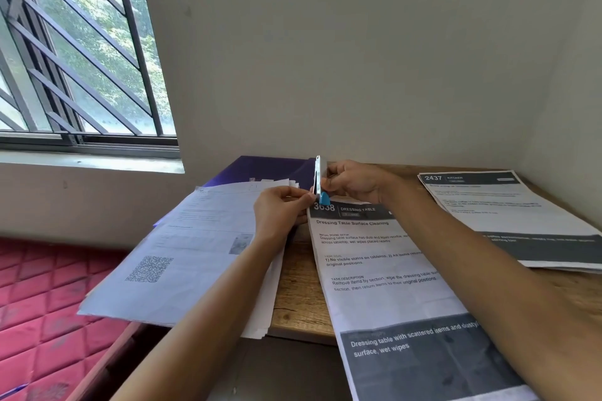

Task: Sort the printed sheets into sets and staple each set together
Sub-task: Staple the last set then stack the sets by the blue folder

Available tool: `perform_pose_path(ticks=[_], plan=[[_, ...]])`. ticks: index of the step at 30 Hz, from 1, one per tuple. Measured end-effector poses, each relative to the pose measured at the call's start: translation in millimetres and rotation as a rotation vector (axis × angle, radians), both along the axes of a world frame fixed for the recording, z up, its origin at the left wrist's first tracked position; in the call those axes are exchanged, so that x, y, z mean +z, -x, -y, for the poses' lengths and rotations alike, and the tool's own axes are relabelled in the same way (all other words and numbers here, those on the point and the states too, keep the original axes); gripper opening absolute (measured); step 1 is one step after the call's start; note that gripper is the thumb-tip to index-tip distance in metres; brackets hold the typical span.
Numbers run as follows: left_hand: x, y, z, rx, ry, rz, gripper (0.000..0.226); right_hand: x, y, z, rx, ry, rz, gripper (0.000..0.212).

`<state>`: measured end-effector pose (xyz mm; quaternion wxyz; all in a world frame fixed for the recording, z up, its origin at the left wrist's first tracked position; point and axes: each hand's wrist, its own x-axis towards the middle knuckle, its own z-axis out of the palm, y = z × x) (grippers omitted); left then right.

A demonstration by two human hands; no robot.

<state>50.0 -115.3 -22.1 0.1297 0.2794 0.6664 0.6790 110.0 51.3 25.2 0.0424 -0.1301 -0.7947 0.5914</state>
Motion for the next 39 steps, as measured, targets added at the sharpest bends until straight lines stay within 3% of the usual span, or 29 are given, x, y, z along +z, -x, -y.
perform_pose_path(ticks=[3,8,19,24,29,31,33,35,39], plan=[[-1.0,0.8,0.3,-0.054,0.032,-0.017,0.022,-0.1,-0.5,-0.7,-0.004,0.022,0.000,0.029],[-0.7,-1.5,-2.2,-0.022,0.156,-0.221,0.025,-2.8,1.5,0.2,-0.043,0.012,-0.020,0.033],[-6.0,1.9,-8.8,0.039,0.163,-0.275,0.020,-7.6,7.8,5.3,-0.099,0.068,-0.046,0.018],[-5.7,3.8,-4.1,-0.096,0.132,-0.164,0.032,2.3,-4.6,-2.4,-0.030,0.217,-0.016,0.030],[-2.8,1.5,-2.9,-0.155,0.120,-0.059,0.028,10.8,-8.5,-14.3,-0.218,0.346,-0.180,0.007],[-3.3,2.4,-4.4,-0.145,0.110,-0.042,0.023,8.1,-8.5,-23.4,-0.378,0.184,-0.228,0.016],[-4.8,3.7,-6.7,-0.113,0.107,-0.048,0.017,1.3,-10.2,-35.4,-0.467,-0.226,-0.147,0.036],[-6.2,5.4,-9.4,-0.078,0.121,-0.070,0.011,-5.5,-14.7,-40.8,-0.443,-0.557,-0.011,0.042],[-6.5,7.1,-11.0,-0.061,0.105,-0.023,0.009,-9.7,-21.1,-44.6,-0.406,-0.700,0.153,0.042]])
